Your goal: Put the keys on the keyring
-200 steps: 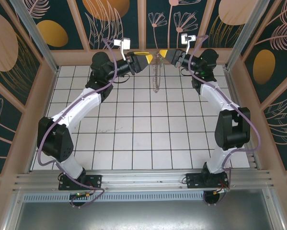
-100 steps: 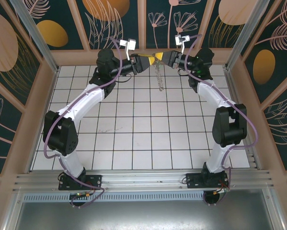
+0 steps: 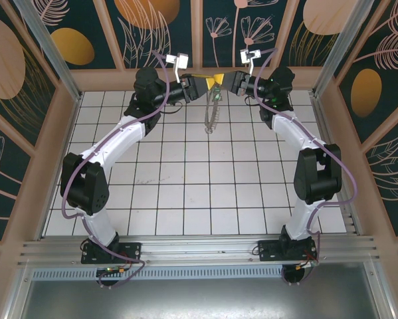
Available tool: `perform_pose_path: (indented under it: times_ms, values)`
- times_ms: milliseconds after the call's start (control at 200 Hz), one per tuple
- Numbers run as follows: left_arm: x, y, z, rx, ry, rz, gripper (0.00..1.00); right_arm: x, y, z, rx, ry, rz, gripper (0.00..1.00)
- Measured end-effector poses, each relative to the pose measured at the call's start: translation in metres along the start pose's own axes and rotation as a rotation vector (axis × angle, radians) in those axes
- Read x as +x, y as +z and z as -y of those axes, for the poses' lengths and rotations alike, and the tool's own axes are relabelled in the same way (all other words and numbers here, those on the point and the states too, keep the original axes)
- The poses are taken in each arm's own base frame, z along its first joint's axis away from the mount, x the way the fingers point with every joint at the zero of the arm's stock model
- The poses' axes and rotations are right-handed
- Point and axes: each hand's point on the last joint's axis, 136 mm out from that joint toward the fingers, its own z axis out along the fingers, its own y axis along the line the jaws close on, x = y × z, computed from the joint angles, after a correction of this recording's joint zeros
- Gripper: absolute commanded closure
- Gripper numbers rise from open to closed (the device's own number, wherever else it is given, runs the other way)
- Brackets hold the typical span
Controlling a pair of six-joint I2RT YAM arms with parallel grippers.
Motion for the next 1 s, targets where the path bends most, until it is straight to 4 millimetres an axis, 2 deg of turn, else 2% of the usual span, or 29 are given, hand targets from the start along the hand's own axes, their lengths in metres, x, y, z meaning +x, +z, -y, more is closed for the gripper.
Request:
perform_pose_path:
  times_ms: [220, 330, 726, 1001]
  values:
    - [0.000, -0.007, -0.018, -0.050, -0.012, 0.021, 0.62, 0.000, 0.000, 0.000, 0.000, -0.006, 0.000, 1.00]
    - [0.001, -0.009, -0.020, -0.050, -0.010, 0.025, 0.61, 0.001, 0.000, 0.000, 0.001, -0.002, 0.000, 1.00]
    - [-0.007, -0.010, 0.002, 0.047, 0.005, 0.040, 0.61, 0.002, 0.000, -0.002, -0.008, -0.003, 0.004, 1.00]
    - [-0.004, -0.008, 0.005, 0.097, -0.022, 0.040, 0.60, 0.000, 0.000, -0.005, -0.016, -0.005, 0.011, 1.00]
